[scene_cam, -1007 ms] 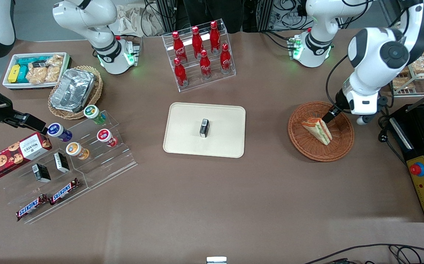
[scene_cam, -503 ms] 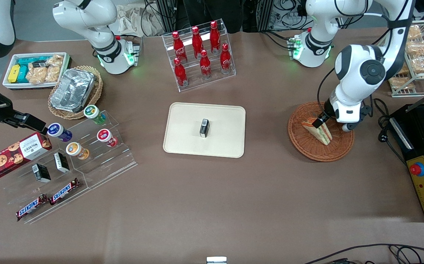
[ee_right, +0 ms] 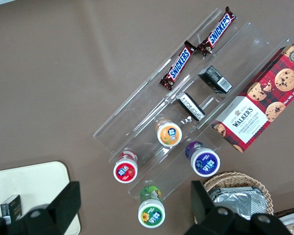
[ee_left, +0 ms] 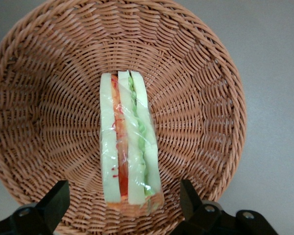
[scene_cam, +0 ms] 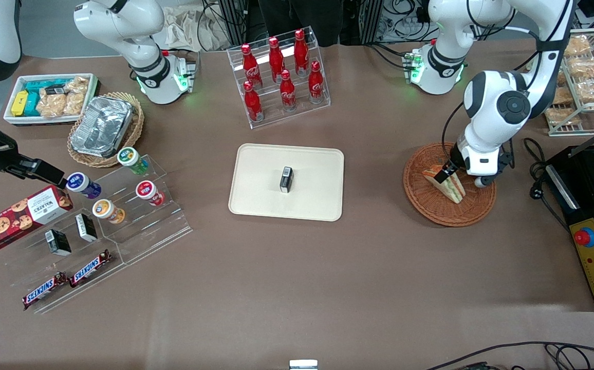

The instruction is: Place sandwich from basket to tray

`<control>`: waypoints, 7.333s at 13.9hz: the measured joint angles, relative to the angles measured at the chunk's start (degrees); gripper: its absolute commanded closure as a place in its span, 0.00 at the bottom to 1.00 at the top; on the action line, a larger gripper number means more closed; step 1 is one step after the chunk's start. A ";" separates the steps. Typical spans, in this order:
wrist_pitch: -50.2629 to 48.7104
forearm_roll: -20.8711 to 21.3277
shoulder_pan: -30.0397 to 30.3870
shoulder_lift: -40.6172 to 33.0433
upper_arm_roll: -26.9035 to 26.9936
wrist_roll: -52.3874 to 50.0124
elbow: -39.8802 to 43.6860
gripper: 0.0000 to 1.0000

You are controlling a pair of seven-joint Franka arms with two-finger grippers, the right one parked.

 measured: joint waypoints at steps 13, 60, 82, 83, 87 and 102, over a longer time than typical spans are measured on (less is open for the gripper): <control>4.57 1.14 0.00 4.38 0.56 -0.24 -0.30 1.00; -10.98 3.93 -23.11 14.10 -14.59 8.59 28.35 1.00; -0.11 18.00 -24.75 26.54 -12.35 3.77 28.10 0.01; -1.72 18.00 -24.68 25.30 -12.30 3.64 28.49 0.01; -11.72 14.98 -24.52 14.11 -11.27 3.04 30.08 0.01; -21.78 -4.23 -24.31 -3.71 16.57 36.24 30.08 0.01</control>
